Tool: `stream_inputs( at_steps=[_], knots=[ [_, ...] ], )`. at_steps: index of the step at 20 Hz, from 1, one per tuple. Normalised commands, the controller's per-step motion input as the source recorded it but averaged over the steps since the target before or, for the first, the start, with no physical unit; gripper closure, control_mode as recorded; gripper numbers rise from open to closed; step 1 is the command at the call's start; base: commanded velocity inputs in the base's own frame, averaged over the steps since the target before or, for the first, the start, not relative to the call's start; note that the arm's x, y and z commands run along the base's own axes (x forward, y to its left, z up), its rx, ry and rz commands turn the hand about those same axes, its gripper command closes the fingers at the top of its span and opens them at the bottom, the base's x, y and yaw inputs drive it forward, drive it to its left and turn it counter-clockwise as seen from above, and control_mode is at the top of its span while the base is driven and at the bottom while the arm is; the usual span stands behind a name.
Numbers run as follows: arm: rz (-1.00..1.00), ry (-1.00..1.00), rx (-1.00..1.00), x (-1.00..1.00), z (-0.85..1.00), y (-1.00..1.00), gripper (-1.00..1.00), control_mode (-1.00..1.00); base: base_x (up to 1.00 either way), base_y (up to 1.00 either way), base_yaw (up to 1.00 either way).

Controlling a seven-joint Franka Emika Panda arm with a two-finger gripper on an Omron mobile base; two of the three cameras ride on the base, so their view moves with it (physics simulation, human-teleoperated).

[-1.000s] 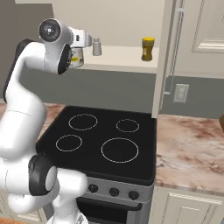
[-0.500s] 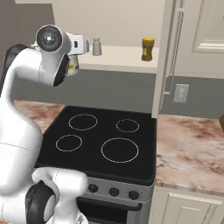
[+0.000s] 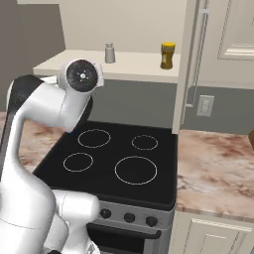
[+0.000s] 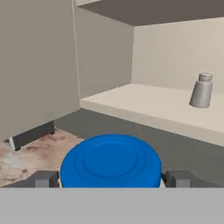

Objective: Collect the turmeric, mayonnaise, and shaker from the cabinet and place them next to the stove.

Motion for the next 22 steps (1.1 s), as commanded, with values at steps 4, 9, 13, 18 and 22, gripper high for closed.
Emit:
stream_inputs(
  at_steps=[4,9,13,18,22],
  knots=[
    [0.38,0.01,-0.01,-0.7,-0.77,0.0,1.0,-1.0,0.0,0.0,0.0],
    [0.31,0.08,-0.1,-0.59,-0.7,0.2,1.0,-1.0,0.0,0.0,0.0],
    [0.25,0.07,-0.04,-0.09,-0.57,0.55,1.0,-1.0,0.0,0.0,0.0],
    [0.19,0.02,0.0,0.22,-0.45,0.87,1.0,-1.0,0.0,0.0,0.0],
    [0.14,0.0,0.01,0.3,-0.4,0.76,1.0,-1.0,0.0,0.0,0.0]
  ],
)
